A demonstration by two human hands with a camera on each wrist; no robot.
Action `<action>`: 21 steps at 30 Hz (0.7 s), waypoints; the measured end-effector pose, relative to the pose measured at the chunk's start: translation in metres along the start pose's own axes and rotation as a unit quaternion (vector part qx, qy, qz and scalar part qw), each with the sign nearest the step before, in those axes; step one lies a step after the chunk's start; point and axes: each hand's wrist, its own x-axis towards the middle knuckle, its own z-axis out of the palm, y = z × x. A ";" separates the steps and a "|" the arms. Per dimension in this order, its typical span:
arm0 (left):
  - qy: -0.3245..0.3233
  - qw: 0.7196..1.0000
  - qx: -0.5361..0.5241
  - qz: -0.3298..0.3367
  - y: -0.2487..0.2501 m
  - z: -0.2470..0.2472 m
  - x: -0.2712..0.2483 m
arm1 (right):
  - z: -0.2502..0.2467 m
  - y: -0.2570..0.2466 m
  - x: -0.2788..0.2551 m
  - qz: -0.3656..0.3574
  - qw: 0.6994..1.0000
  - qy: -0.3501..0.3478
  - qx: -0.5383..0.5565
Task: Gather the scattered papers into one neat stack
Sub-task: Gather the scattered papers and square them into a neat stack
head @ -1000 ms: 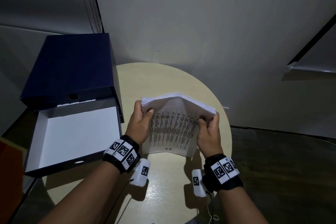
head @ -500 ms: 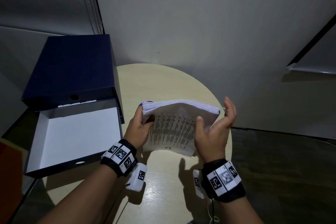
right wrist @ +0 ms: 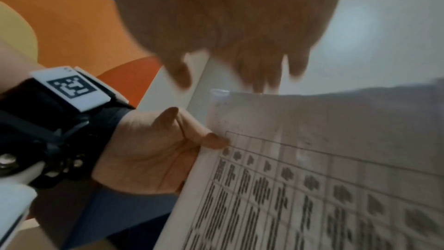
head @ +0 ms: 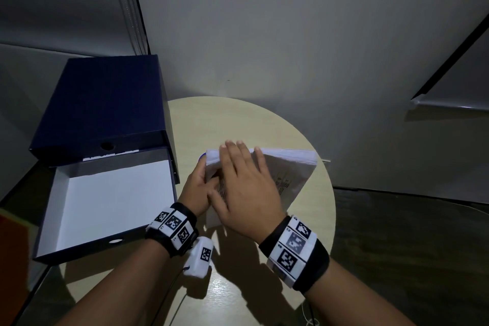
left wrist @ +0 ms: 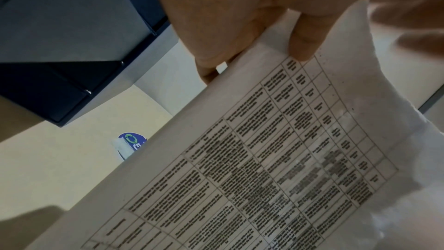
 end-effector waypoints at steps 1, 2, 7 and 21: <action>0.001 1.000 -0.005 0.001 -0.002 -0.002 0.001 | 0.002 0.003 -0.001 0.000 1.000 -0.007 -0.003; 0.001 1.000 -0.010 0.005 -0.005 -0.003 0.002 | 0.001 0.006 -0.002 0.009 1.000 0.010 0.016; 0.013 1.000 0.009 0.003 -0.004 -0.004 0.002 | -0.008 0.026 -0.007 0.069 0.997 0.036 -0.013; 0.018 0.999 0.029 0.004 -0.001 0.003 0.002 | 0.026 0.096 -0.051 0.332 0.786 0.145 0.501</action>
